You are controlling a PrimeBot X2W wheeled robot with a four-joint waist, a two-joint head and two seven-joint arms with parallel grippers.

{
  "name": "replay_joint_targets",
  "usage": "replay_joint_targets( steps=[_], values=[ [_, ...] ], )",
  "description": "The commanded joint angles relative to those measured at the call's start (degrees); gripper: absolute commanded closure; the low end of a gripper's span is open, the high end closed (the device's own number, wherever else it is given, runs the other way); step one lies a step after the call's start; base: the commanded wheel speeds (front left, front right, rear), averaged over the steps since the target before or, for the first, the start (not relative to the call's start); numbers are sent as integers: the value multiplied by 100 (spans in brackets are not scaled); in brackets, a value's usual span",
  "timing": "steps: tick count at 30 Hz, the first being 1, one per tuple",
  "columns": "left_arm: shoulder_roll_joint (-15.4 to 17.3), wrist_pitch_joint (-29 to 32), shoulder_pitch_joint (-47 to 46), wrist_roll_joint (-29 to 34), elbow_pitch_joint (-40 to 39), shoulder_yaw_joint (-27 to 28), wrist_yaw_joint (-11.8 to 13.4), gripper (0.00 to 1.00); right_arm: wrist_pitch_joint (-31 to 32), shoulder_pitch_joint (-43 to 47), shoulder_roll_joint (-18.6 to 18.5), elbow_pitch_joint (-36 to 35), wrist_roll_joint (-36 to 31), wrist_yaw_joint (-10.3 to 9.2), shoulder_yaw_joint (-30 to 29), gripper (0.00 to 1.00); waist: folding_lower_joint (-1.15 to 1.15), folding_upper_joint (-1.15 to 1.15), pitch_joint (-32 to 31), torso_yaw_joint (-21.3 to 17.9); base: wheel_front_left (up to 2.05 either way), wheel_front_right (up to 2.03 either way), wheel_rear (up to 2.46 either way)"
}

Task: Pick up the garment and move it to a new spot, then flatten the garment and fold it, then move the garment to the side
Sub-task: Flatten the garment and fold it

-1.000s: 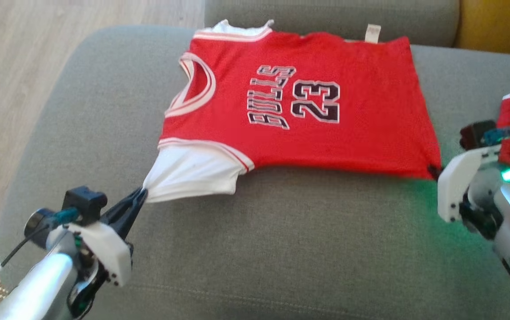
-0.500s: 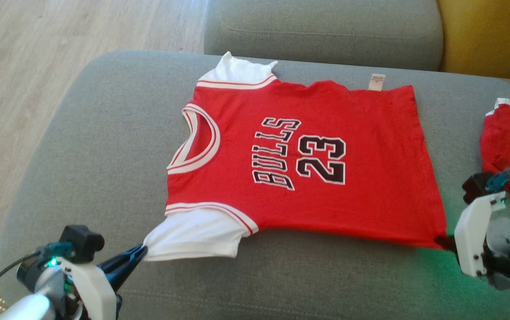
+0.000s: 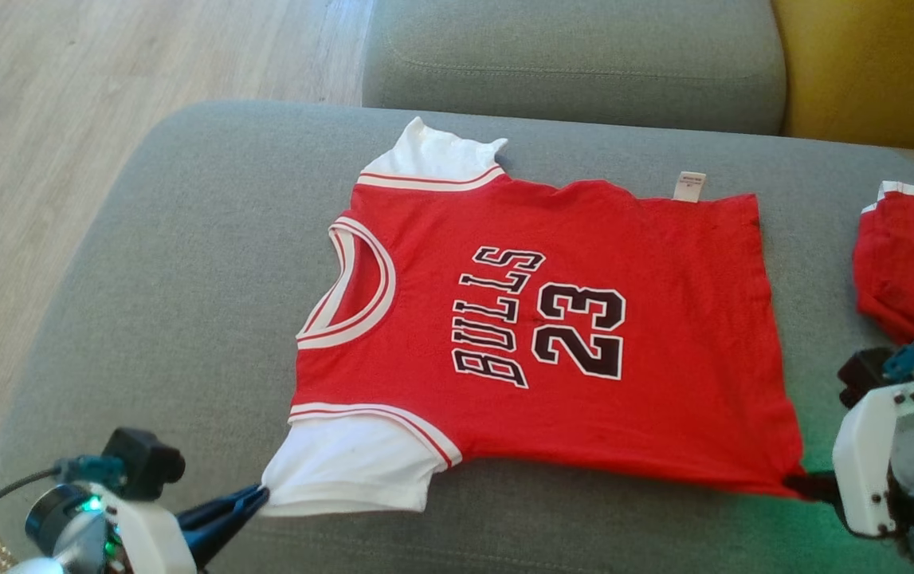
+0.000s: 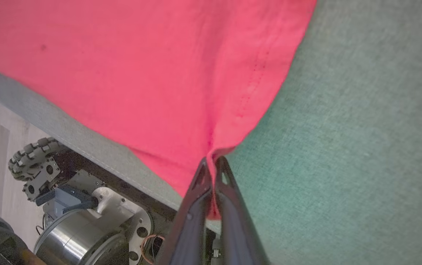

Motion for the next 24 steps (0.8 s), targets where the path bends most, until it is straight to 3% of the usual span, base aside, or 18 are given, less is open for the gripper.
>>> replay_joint_targets(
  steps=[1,14,24],
  values=[
    [281,-99,-325,34,-159,369,40,100,-57,-68,-272,-123,-40,-5,-105,100,0,0,12,-10,0,0,0],
    [120,-577,-1355,225,-202,934,103,100,-291,-760,49,-59,-787,-5,-544,100,0,0,270,-125,0,0,0],
    [-162,-171,-2632,462,322,503,8,100,-386,-1777,473,310,-1439,-5,-611,100,0,0,1033,-316,0,0,0]
  ],
)
